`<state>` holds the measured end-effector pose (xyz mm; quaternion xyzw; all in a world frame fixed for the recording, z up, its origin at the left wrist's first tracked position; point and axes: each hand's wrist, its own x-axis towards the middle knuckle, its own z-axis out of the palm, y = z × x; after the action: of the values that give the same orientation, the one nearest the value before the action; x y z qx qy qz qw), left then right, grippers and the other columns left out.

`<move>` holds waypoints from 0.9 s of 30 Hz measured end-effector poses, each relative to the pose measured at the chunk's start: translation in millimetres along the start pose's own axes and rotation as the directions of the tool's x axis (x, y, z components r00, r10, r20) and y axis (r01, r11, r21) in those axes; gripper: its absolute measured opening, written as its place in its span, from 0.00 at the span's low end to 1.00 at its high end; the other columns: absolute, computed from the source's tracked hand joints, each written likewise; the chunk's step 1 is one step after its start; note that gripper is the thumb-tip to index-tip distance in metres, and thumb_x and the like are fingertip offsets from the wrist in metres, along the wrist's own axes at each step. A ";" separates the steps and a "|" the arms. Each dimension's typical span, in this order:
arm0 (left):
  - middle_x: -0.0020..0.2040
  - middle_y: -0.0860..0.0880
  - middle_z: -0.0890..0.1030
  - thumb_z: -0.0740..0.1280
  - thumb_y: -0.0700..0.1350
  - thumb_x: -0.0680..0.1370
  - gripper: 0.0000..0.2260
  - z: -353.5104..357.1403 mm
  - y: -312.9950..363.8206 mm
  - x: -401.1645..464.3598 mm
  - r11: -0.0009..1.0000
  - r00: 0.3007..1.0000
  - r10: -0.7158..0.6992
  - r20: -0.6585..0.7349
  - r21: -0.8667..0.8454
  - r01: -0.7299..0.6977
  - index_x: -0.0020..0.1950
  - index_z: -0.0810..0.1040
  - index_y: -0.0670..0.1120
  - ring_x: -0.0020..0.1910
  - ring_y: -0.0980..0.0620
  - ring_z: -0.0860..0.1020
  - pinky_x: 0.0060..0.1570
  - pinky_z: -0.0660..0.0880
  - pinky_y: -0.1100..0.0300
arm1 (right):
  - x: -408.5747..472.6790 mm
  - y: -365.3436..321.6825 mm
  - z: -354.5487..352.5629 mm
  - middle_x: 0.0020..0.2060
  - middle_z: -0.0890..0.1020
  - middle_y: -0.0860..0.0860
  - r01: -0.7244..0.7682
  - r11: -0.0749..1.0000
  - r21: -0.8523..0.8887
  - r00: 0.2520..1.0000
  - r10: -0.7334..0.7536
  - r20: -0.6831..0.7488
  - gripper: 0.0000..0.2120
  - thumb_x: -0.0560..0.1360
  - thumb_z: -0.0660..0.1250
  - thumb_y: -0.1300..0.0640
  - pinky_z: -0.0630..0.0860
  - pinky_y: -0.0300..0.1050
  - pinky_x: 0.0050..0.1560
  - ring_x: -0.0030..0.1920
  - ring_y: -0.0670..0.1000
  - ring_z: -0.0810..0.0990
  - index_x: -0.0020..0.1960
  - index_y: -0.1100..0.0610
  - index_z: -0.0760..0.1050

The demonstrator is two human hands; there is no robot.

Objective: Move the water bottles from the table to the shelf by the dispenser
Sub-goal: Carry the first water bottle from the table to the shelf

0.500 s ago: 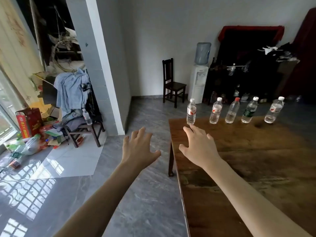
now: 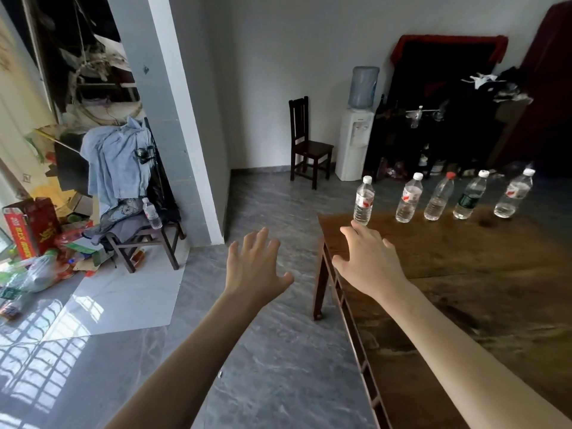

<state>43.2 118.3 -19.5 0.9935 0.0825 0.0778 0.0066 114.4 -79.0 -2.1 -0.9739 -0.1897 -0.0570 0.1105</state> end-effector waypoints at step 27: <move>0.75 0.52 0.67 0.64 0.60 0.77 0.26 72.1 -31.3 271.5 0.988 0.978 0.103 0.182 -0.130 -0.080 0.72 0.70 0.53 0.71 0.48 0.68 0.67 0.66 0.50 | 248.6 57.9 80.3 0.75 0.66 0.52 -0.126 0.991 0.051 0.990 0.122 0.073 0.28 0.78 0.64 0.46 0.70 0.56 0.67 0.74 0.54 0.67 0.75 0.54 0.64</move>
<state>313.8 194.0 -49.9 0.9969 0.0309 -0.0112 0.0717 371.1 -23.6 -53.1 -0.9818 -0.1339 -0.0106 0.1339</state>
